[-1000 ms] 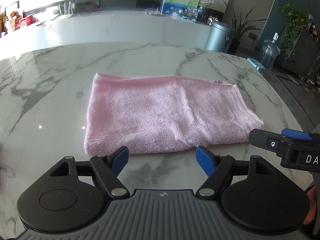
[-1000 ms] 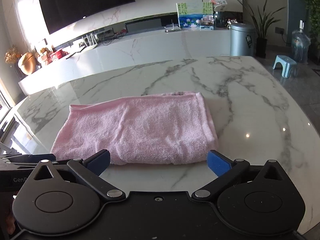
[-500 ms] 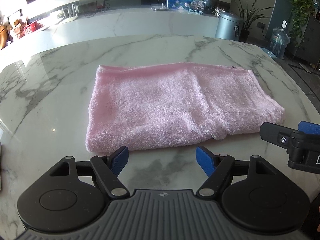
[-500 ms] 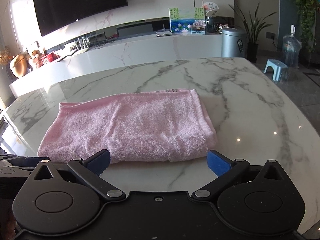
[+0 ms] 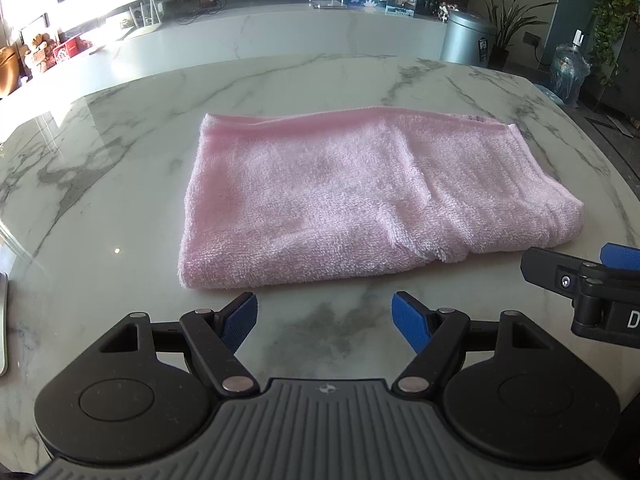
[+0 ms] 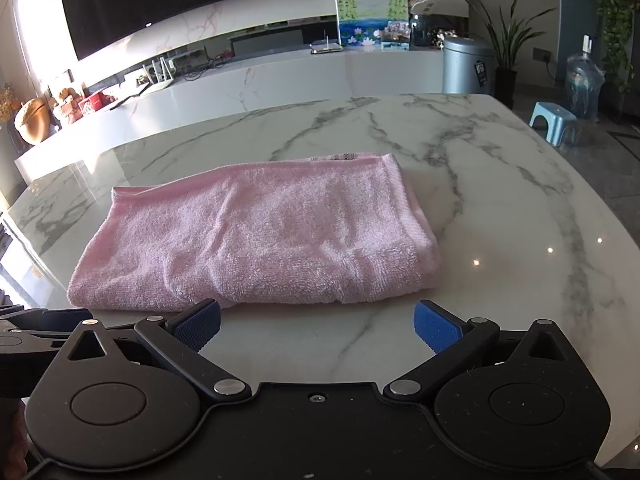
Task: Fold towel
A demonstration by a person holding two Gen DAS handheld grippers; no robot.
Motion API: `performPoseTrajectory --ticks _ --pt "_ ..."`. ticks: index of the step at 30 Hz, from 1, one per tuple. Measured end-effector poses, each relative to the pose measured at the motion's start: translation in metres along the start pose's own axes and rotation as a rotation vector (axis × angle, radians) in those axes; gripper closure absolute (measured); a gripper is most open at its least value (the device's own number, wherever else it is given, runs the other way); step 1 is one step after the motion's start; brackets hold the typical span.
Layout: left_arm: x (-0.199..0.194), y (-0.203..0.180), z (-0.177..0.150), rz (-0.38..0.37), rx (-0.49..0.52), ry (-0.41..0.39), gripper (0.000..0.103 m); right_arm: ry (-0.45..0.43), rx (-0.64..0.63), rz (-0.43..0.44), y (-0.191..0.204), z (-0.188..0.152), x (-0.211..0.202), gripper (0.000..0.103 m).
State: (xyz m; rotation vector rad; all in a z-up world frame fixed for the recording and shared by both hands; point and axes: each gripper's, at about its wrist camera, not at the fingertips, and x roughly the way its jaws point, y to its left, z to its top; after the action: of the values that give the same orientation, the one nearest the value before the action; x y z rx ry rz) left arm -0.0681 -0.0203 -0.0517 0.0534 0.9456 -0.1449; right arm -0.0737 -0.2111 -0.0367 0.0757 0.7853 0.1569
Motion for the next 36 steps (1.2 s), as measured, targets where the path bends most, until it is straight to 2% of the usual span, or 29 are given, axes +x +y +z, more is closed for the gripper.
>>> performPoseTrajectory --ticks 8,36 --pt "0.0041 -0.0007 -0.0024 0.005 0.008 0.024 0.03 0.031 -0.015 -0.015 0.0018 -0.0021 0.0042 0.0" --pt "0.0042 0.001 -0.0027 0.011 -0.004 0.031 0.03 0.037 -0.015 -0.02 0.0029 -0.0014 0.0057 0.0"
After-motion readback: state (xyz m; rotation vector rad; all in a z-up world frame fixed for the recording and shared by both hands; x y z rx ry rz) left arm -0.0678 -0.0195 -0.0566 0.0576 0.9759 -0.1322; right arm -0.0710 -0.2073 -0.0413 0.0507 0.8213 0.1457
